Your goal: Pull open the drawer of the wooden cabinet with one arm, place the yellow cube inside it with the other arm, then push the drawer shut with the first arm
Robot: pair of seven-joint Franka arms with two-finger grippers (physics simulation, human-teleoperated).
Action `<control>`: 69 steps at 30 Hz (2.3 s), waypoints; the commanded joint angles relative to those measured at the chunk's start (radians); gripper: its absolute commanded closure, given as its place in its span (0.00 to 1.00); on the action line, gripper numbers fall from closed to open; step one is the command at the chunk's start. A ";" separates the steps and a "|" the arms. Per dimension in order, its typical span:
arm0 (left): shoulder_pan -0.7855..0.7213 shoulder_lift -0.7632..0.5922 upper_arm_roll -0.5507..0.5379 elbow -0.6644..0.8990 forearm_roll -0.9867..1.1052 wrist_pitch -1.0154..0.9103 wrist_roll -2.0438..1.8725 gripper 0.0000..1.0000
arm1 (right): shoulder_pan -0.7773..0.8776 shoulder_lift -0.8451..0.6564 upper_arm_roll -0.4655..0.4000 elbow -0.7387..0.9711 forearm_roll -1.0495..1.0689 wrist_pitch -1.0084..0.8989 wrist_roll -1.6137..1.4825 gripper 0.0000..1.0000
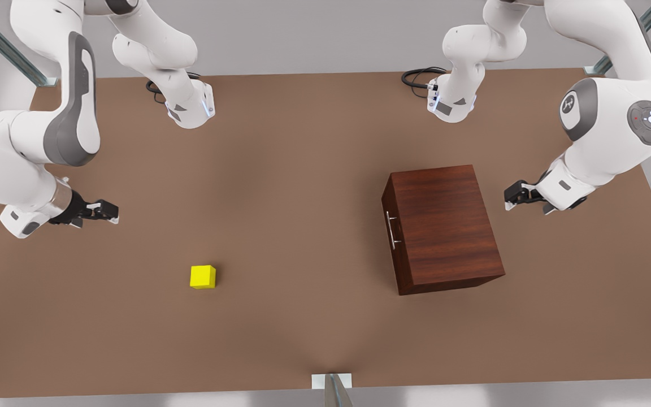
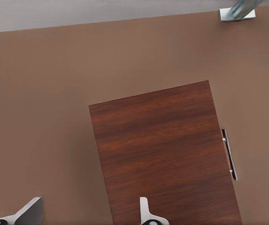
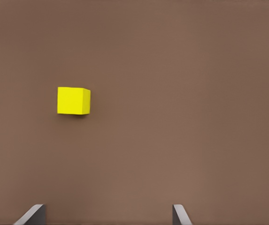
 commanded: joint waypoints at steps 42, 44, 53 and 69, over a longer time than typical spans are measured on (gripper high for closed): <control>-0.577 0.553 0.018 0.287 0.309 0.068 -0.868 0.00 | 0.025 0.037 -0.003 0.025 0.003 -0.012 -0.031 0.00; -0.586 0.553 0.016 0.274 0.307 0.067 -0.868 0.00 | 0.025 0.037 -0.003 0.025 0.003 -0.012 -0.031 0.00; -0.590 0.544 0.018 0.237 0.321 0.055 -0.840 0.00 | 0.027 0.045 -0.003 0.025 0.002 -0.012 -0.031 0.00; -0.603 0.570 0.018 0.221 0.381 0.067 -0.855 0.00 | 0.025 0.048 -0.003 0.025 0.003 -0.014 -0.031 0.00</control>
